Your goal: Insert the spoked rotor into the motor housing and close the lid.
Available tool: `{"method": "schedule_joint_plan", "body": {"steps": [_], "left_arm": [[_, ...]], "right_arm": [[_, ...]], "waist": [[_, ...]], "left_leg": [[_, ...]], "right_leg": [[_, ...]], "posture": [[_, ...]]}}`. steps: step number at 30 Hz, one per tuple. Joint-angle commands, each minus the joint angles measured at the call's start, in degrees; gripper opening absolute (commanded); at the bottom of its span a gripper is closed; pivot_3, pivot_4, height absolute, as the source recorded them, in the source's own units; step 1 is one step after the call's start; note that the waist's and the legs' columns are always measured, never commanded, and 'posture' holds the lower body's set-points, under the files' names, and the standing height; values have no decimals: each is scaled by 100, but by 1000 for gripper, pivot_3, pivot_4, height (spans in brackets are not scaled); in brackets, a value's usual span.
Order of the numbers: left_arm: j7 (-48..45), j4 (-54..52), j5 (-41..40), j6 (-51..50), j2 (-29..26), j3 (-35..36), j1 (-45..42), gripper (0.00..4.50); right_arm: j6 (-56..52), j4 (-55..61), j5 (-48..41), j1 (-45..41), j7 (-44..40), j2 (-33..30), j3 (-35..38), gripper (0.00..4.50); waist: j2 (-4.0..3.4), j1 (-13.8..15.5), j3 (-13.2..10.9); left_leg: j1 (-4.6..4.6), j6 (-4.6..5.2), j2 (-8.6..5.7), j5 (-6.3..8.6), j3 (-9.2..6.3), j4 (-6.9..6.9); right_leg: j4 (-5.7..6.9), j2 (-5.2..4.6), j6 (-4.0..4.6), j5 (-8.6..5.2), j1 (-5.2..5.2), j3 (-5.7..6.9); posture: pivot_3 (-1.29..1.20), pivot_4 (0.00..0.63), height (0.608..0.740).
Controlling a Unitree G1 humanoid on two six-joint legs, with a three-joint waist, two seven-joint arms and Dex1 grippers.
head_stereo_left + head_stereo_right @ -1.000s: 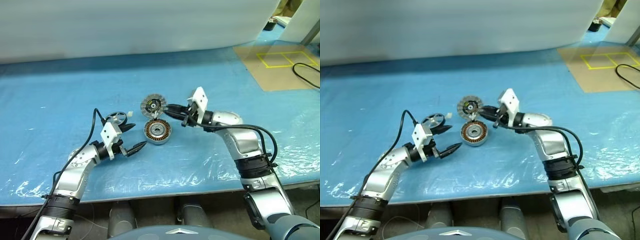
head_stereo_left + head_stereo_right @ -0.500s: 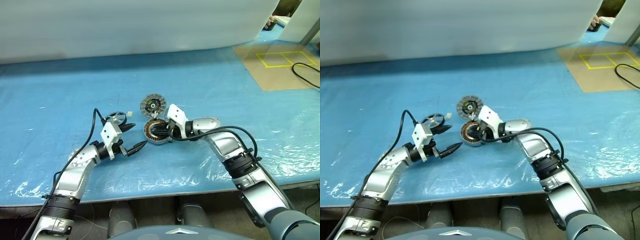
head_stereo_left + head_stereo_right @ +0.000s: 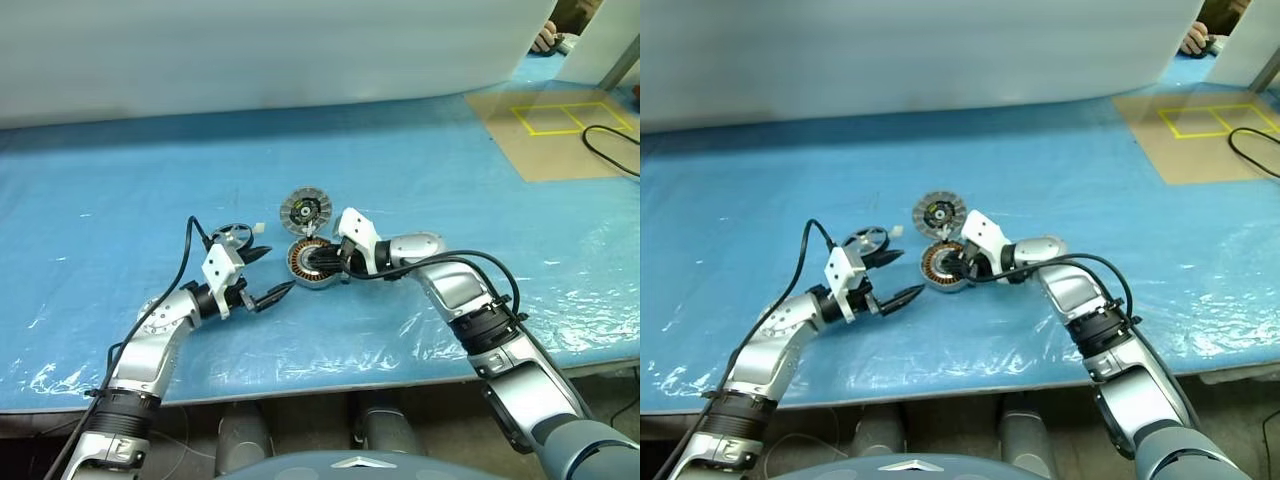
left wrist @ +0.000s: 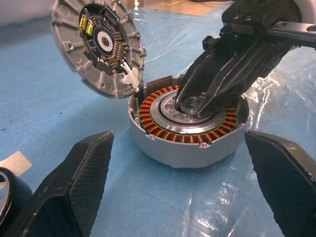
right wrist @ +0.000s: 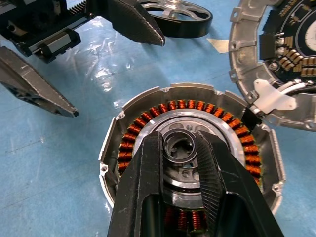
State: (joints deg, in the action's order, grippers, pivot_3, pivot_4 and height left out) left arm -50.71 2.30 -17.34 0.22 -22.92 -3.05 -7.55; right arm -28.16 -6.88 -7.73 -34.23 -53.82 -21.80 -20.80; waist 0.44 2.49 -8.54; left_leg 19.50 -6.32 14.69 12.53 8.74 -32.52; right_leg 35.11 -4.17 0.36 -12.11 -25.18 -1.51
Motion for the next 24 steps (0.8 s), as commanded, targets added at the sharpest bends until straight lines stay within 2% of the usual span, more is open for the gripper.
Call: {"method": "schedule_joint_plan", "body": {"steps": [1, 24], "left_arm": [[-4, -89, 12, 91, 4, -5, -41, 4500], [-7, -79, 32, 95, 10, 24, -3, 4500]], "right_arm": [[-8, 84, -10, -151, 34, 15, 148, 563], [29, -43, 12, -69, 96, 71, 103, 563]], "waist": [[0, -2, 0], [0, 3, 0]], "left_leg": [[-1, 0, 0, 0, 0, 0], [0, 0, 0, 0, 0, -3]], "right_leg": [[0, 0, 0, 0, 0, 0], [3, 0, 0, 0, 0, 0]], "posture": [[0, 150, 740], [0, 150, 740]]}}
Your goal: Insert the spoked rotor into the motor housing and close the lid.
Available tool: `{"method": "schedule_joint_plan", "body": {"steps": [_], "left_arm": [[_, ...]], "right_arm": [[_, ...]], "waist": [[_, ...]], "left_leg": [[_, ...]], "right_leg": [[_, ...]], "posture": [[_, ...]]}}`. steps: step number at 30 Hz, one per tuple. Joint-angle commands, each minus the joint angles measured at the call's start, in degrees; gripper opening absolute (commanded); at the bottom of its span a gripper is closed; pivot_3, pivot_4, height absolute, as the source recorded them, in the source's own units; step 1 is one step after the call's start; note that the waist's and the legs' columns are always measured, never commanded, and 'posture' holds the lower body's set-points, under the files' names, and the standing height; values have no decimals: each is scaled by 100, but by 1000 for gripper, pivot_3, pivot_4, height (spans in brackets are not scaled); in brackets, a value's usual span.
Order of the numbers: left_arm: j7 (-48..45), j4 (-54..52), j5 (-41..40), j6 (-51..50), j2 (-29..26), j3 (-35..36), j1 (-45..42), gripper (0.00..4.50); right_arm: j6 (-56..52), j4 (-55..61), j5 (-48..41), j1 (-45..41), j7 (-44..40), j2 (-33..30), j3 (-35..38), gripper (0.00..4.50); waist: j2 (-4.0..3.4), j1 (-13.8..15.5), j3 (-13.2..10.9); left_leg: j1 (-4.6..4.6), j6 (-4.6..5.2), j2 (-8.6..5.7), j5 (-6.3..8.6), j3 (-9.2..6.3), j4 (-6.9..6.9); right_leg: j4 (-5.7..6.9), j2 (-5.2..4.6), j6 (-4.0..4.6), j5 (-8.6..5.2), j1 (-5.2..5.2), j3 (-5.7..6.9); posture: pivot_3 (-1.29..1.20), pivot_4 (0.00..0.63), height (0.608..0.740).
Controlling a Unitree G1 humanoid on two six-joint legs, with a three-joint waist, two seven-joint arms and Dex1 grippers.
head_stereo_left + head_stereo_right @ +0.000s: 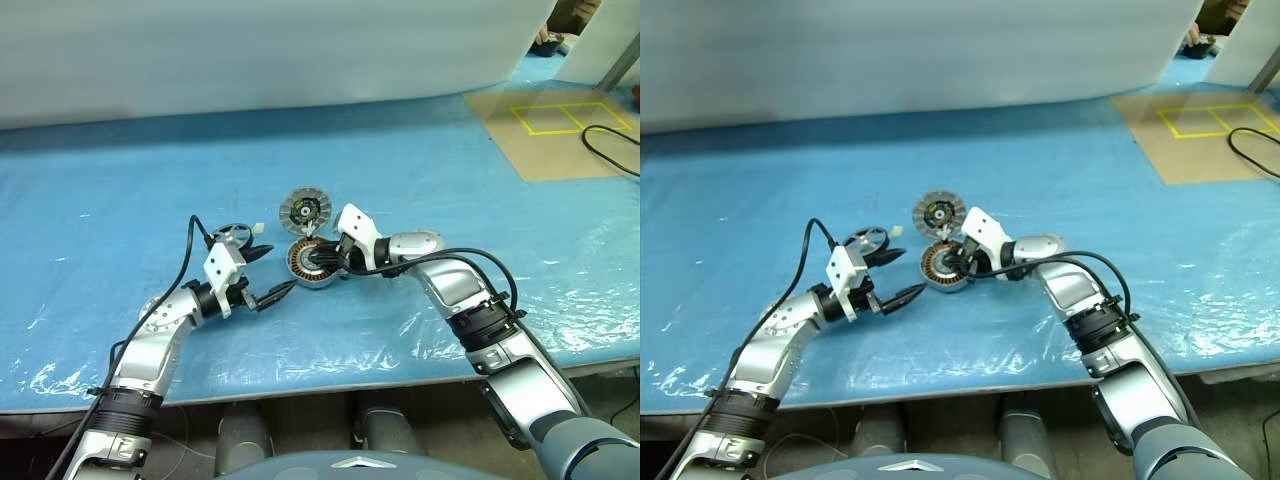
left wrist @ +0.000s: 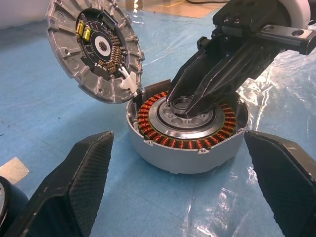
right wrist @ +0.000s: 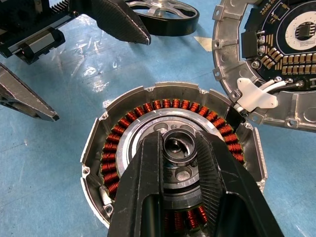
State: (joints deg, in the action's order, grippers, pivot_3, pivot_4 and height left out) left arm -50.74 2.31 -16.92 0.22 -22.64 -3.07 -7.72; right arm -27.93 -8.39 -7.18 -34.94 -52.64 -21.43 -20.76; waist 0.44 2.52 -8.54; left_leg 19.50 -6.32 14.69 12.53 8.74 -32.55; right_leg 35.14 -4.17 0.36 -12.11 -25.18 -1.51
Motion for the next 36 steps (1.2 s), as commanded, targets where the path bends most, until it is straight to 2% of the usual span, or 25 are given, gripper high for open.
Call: {"method": "schedule_joint_plan", "body": {"steps": [1, 36], "left_arm": [[-2, -81, -8, 93, -17, 25, 16, 4500], [30, 16, 33, 142, -11, 37, -20, 4500]], "right_arm": [[-1, 119, -45, 7, -23, 38, 93, 563], [-1, 5, -32, -25, -83, 67, 131, 563]], "waist": [[0, 0, 0], [0, 0, 0]], "left_leg": [[0, 0, 0, 0, 0, 0], [-1, 0, 0, 0, 0, -5]], "right_leg": [[0, 0, 0, 0, 0, 0], [6, 0, 0, 0, 0, 0]], "posture": [[0, 150, 740], [0, 150, 740]]}}
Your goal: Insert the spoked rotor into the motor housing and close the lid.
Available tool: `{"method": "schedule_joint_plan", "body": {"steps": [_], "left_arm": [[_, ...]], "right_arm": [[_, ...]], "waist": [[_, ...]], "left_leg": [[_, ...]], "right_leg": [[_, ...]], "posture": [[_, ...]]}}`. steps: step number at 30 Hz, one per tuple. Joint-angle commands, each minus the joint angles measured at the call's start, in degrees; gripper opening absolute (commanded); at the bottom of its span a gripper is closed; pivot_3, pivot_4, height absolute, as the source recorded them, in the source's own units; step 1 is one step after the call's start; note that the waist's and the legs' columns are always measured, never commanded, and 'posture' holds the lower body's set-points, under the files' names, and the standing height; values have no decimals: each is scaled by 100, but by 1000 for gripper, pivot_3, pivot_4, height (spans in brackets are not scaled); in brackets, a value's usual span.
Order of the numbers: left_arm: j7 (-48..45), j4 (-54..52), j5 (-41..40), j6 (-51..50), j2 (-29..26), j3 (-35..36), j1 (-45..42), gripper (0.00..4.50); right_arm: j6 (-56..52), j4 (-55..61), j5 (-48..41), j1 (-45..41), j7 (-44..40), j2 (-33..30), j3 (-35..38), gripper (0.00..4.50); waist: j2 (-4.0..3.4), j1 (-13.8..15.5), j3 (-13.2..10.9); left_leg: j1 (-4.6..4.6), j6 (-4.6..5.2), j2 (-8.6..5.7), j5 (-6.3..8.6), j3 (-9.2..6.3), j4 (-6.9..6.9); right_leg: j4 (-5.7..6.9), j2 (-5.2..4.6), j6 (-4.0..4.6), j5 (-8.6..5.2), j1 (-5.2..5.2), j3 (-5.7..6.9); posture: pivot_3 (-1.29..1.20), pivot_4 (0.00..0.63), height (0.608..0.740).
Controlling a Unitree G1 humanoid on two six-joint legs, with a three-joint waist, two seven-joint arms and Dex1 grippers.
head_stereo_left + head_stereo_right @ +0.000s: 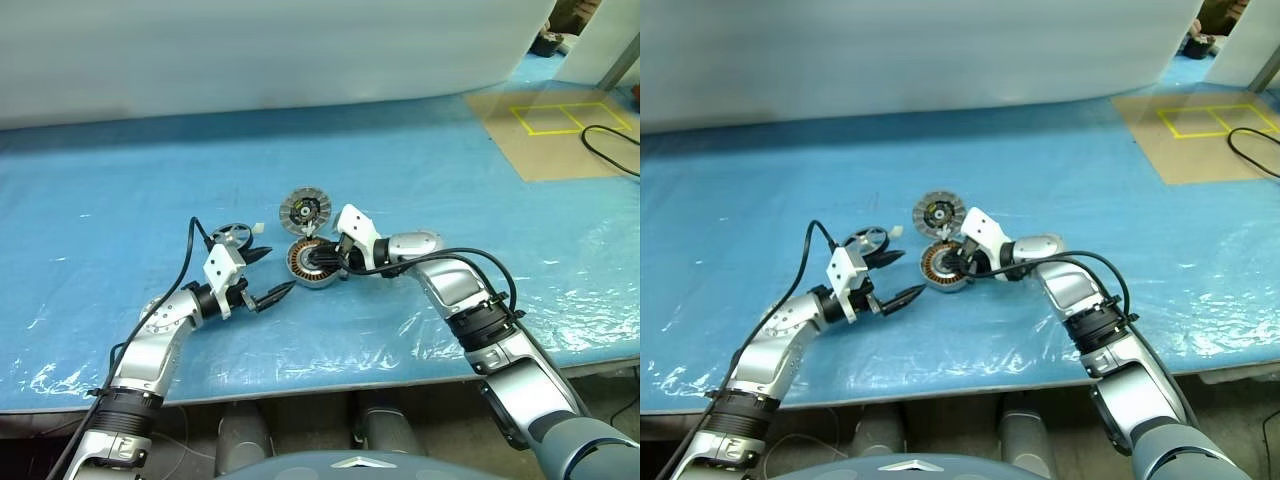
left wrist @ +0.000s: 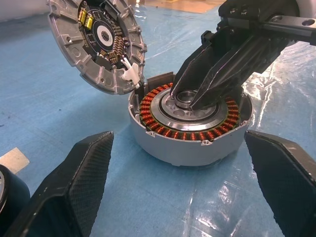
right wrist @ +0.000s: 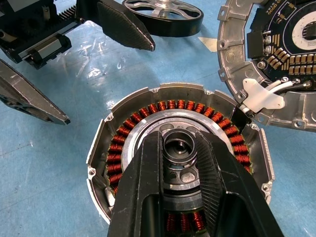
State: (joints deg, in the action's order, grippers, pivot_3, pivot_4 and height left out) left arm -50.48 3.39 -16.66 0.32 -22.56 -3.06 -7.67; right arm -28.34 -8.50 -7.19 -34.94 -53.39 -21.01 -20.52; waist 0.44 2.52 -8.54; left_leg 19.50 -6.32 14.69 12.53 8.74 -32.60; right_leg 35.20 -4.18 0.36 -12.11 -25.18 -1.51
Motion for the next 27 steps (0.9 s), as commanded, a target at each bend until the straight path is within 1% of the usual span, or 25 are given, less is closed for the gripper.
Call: {"method": "schedule_joint_plan", "body": {"steps": [1, 2, 6, 11, 14, 19, 20, 27], "left_arm": [[4, -88, 8, 135, -19, 37, -29, 4500], [3, -86, 7, 135, -19, 36, -30, 4500], [2, -69, 9, 150, -17, 30, -38, 4500], [-6, -50, 14, 141, -21, 21, -56, 4500], [-12, -37, 18, 143, -20, 16, -66, 4500], [-2, -24, 26, 151, -13, 15, -71, 4500], [1, -25, 29, 151, -12, 13, -68, 4500], [9, -28, 35, 149, -12, 17, -63, 4500]], "right_arm": [[43, 10, -32, -26, -10, 28, 106, 913], [56, 6, -32, -24, 0, 34, 113, 1294], [39, 23, -120, -21, 24, 96, 216, 2574], [-184, 33, -434, -120, 82, 291, 559, 2574], [-218, 38, -429, -95, 48, 300, 544, 1933], [-85, 1, -275, 15, 31, 266, 379, 130], [-85, 0, -274, 21, 38, 280, 372, 22], [-74, 5, -203, 79, 82, 325, 306, 22]], "waist": [[0, 0, 0], [0, 0, 0], [0, 0, 0], [0, -1, 0], [0, 0, 0], [0, 0, 0], [0, -1, 0], [0, 0, 0]], "left_leg": [[0, 0, 0, 0, 0, 0], [0, 0, 0, 0, 0, 0], [0, 0, 0, 0, 0, -3], [-1, 0, 0, 0, 0, -6], [-1, 0, 0, 0, 0, -6], [0, 0, 1, 0, 0, -6], [0, 0, 1, 0, 0, -6], [0, 0, 1, 0, 0, -6]], "right_leg": [[0, 0, 0, 0, 0, 0], [0, 0, 0, 0, 0, 0], [3, 0, 0, 0, 0, 0], [9, 0, 0, 0, -1, 0], [9, -1, 0, 0, -1, 0], [9, 0, 1, 0, -2, 0], [9, 0, 1, 0, -2, 0], [9, 0, 1, 0, -2, 0]], "posture": [[0, 150, 740], [0, 150, 740], [0, 150, 740], [0, 150, 740], [0, 150, 740], [0, 150, 740], [0, 150, 740], [0, 150, 740]]}}
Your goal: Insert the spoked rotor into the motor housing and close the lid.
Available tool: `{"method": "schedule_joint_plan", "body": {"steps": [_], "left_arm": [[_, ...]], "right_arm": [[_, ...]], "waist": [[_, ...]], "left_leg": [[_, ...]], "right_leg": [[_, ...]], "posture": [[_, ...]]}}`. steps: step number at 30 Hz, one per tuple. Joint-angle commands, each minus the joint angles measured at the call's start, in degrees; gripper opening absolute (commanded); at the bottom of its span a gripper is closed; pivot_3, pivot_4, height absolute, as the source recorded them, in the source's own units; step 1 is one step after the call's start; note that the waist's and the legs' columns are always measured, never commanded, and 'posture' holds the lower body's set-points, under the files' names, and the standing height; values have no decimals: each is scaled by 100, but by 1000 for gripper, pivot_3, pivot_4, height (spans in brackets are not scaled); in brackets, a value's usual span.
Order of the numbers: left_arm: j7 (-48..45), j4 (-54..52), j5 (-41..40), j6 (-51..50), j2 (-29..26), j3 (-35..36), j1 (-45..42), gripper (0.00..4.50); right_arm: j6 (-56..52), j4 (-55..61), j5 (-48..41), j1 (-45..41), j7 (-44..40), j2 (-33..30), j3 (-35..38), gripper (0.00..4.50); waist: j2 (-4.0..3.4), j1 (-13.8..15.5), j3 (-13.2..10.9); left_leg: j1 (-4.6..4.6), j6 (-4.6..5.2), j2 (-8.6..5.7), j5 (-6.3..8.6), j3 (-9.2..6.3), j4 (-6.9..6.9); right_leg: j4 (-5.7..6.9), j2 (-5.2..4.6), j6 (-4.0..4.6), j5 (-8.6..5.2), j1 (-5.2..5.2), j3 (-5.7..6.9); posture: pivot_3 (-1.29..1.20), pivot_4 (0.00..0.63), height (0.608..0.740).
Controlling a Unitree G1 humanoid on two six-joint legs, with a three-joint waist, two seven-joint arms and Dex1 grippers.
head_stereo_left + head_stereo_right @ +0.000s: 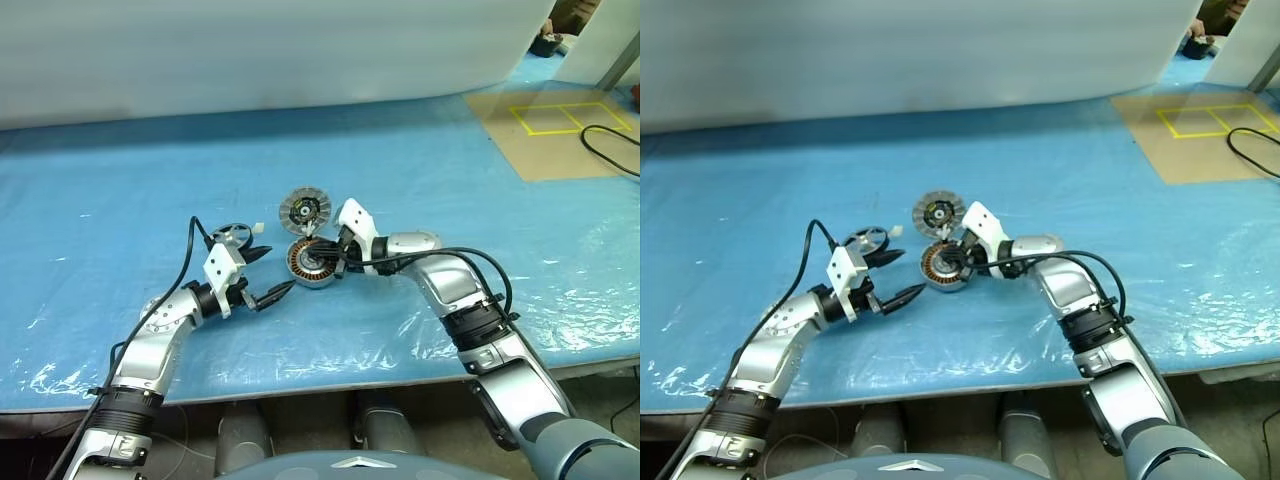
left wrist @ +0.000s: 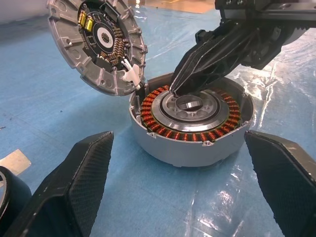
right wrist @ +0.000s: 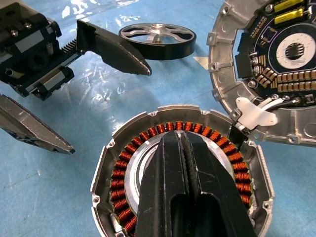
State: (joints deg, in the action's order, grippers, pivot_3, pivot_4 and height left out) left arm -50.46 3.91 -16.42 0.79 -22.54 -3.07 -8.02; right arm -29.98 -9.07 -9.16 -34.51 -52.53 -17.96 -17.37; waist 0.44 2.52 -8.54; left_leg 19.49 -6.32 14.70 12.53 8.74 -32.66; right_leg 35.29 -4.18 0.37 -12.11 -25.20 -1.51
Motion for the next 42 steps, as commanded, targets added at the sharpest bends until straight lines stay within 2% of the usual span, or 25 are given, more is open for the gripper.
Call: {"method": "schedule_joint_plan", "body": {"steps": [1, 16, 22, 31, 42], "left_arm": [[7, -84, 12, 101, -17, 20, -23, 4500], [38, -179, 0, 90, -56, 62, 83, 4500], [72, -227, -6, 77, -79, 75, 135, 4500], [198, -404, -230, -57, -8, 219, 283, 4500], [650, -942, -750, -770, 90, 584, 784, 4500]], "right_arm": [[84, 70, -6, 46, -1, 25, -12, 22], [-229, 205, -99, 296, -279, 0, -218, 22], [-345, 246, -481, 194, -300, 228, 136, 22], [-39, 222, -698, 32, -391, 323, 379, 22], [533, -182, -310, -78, -574, 170, 154, 22]], "waist": [[0, 0, 0], [0, -5, 0], [0, -15, 0], [0, -7, 0], [1, -11, -1]], "left_leg": [[0, 0, 0, 0, 0, 0], [-3, 0, 0, 0, 0, 1], [-4, 0, 2, 0, 0, 2], [0, 0, 2, 0, 0, 1], [1, 0, 2, 0, 0, 2]], "right_leg": [[0, 0, 0, 0, 0, 0], [0, 0, 0, 0, 1, 0], [0, 1, 0, 0, 0, 0], [-1, 0, 0, 0, -1, 0], [-2, 0, 1, -1, -2, 0]], "posture": [[0, 150, 740], [0, 150, 740], [0, 150, 740], [0, 150, 740], [0, 150, 740]]}}
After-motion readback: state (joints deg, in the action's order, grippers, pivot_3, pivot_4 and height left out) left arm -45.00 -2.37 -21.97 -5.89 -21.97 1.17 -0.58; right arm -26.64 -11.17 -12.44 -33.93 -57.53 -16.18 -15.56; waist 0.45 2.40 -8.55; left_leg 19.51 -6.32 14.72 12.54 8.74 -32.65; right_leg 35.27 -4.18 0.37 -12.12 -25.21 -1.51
